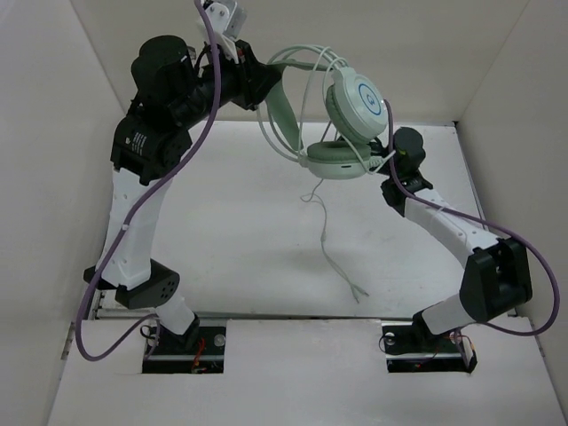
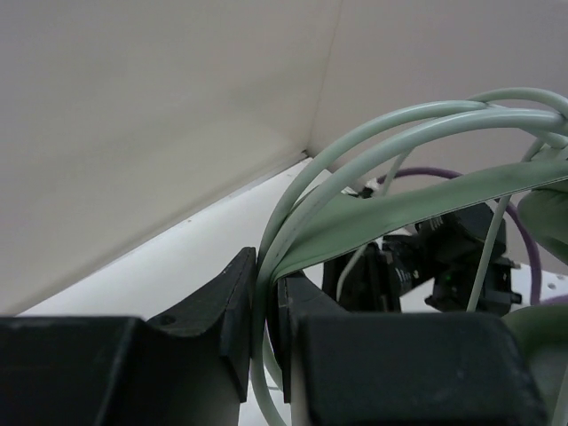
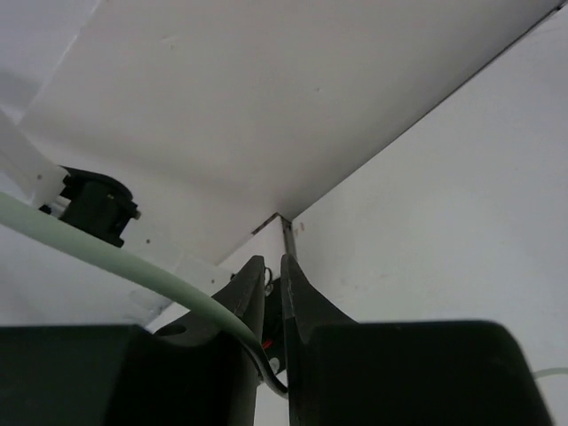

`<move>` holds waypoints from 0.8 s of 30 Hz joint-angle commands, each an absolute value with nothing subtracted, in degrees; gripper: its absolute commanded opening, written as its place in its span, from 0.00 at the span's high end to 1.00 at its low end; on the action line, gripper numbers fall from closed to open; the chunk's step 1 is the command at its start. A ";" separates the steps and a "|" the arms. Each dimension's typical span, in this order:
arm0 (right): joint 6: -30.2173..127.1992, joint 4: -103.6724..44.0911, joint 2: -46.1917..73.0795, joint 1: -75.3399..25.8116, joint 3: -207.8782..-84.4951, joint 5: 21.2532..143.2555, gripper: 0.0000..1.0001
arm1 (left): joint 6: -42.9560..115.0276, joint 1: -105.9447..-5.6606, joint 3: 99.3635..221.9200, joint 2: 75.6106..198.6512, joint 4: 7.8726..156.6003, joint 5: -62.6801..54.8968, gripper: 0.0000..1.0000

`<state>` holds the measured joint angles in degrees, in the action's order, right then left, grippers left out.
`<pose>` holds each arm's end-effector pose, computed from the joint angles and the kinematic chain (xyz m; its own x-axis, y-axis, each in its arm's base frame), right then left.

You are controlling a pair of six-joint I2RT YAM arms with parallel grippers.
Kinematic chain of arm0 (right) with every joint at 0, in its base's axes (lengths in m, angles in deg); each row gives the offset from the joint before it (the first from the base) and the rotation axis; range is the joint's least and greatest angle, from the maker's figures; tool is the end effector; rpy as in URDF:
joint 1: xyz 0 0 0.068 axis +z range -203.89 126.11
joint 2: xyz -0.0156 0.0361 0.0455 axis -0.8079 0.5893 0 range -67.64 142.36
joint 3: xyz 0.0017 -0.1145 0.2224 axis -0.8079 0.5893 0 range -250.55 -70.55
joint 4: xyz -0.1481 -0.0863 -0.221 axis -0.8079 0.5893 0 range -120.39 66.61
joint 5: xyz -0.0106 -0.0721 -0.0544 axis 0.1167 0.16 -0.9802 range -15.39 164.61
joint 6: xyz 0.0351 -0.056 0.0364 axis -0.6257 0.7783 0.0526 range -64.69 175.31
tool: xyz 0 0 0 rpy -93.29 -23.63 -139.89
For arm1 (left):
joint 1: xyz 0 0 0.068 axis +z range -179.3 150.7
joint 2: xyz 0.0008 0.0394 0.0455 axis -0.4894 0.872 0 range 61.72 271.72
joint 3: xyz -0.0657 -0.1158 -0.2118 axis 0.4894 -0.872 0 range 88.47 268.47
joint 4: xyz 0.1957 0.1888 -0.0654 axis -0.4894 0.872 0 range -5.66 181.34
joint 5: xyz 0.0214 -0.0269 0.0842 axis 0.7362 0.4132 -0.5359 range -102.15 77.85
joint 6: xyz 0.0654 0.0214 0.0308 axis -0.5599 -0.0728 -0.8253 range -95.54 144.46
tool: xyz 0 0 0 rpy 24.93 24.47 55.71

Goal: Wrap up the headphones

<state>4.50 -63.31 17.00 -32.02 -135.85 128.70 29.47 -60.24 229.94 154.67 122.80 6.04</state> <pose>0.3289 0.1874 0.3482 -0.5979 0.2498 -0.7616 -0.7686 0.0908 0.6332 0.2428 -0.1686 0.6150 0.0836 -0.1468 -0.9856 0.7623 0.6465 -0.0316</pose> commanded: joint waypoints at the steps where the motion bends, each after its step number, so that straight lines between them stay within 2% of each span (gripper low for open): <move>1: -3.66 -75.73 14.19 -30.65 -134.19 130.60 0.80 | 31.40 -60.46 234.80 154.88 114.58 2.27 1.00; 10: -7.71 -78.90 17.79 -27.48 -133.48 129.63 0.70 | 27.90 -68.89 242.19 161.39 110.89 -4.93 1.00; 16: -10.17 -80.39 18.67 -26.78 -128.83 127.09 0.58 | 24.99 -70.39 245.70 163.85 107.20 -11.00 1.00; 24: -8.95 -80.75 19.90 -23.18 -125.75 127.26 0.53 | 19.46 -70.83 247.81 164.91 102.19 -18.21 1.00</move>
